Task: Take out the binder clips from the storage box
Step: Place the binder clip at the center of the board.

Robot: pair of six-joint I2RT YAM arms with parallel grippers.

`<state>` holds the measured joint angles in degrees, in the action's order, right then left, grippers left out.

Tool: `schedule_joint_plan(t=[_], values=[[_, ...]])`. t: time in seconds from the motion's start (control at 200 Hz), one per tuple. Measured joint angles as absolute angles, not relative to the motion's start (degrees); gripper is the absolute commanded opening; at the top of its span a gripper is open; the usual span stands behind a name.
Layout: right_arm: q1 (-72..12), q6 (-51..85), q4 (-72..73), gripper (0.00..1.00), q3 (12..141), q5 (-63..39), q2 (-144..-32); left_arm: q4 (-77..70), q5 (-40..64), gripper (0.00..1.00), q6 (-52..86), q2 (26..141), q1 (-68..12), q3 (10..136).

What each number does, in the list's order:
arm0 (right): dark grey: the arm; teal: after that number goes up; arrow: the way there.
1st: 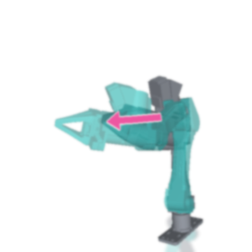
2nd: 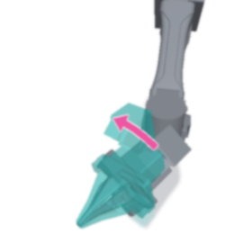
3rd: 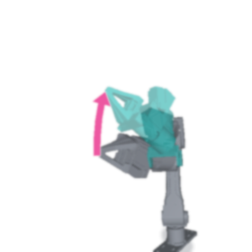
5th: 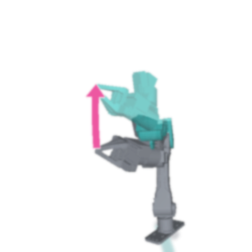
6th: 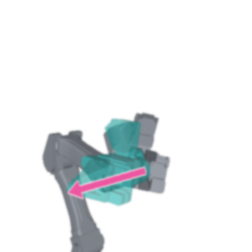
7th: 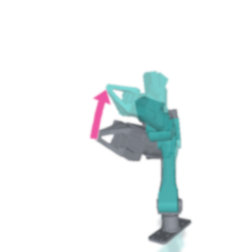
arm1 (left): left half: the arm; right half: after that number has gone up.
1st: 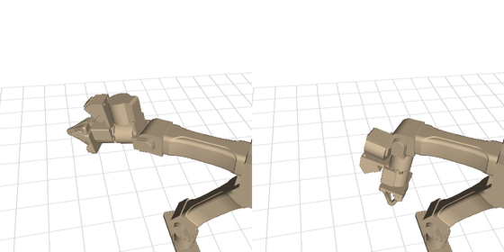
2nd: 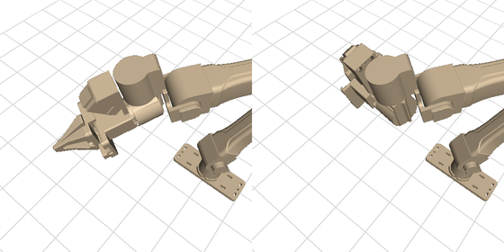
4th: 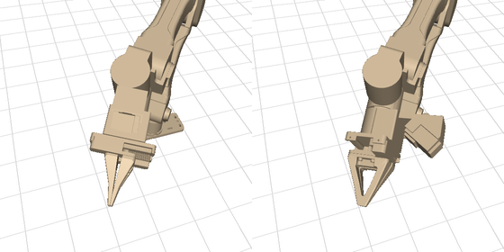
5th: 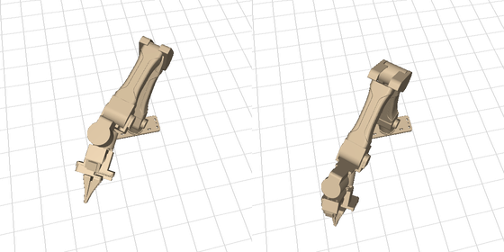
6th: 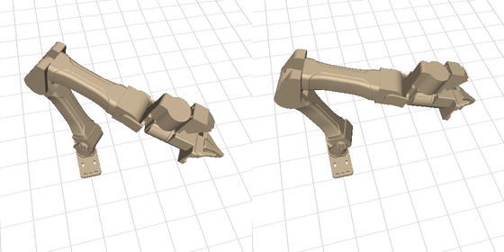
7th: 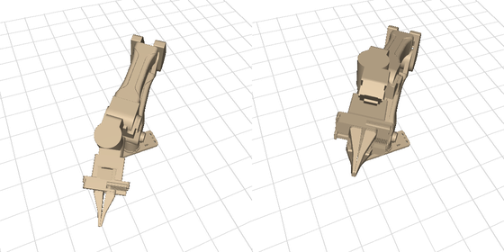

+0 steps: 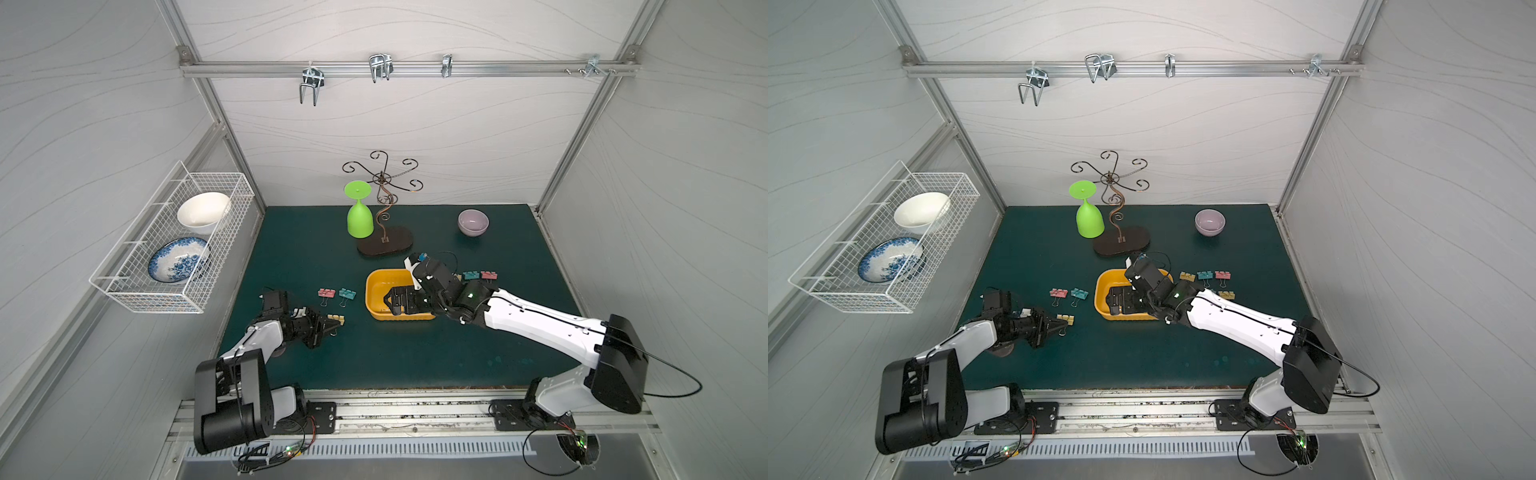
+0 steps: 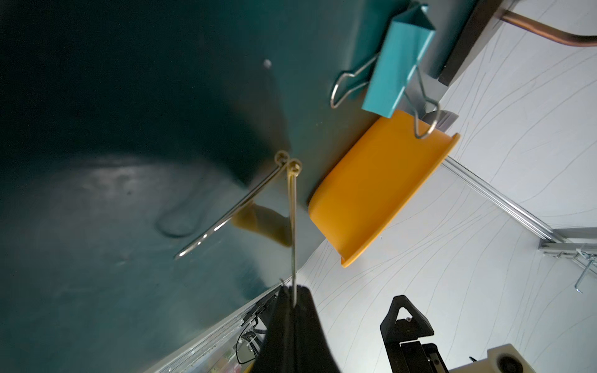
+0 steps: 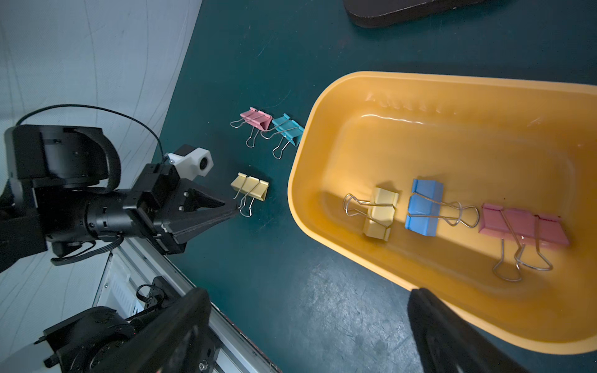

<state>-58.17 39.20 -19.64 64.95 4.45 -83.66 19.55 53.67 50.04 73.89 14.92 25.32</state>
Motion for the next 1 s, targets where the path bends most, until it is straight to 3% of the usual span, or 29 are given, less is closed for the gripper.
schedule_joint_plan(t=[0.44, 1.001], values=[[-58.2, 39.2, -20.2, 0.99, 64.9, 4.5, -83.9, 24.8, 46.8, 0.01, 44.3, 77.5, 15.1, 31.5], [-57.4, 39.2, -21.1, 0.99, 64.7, 4.5, -83.8, 33.1, 36.1, 0.15, 40.2, 77.1, 16.6, 36.7]])
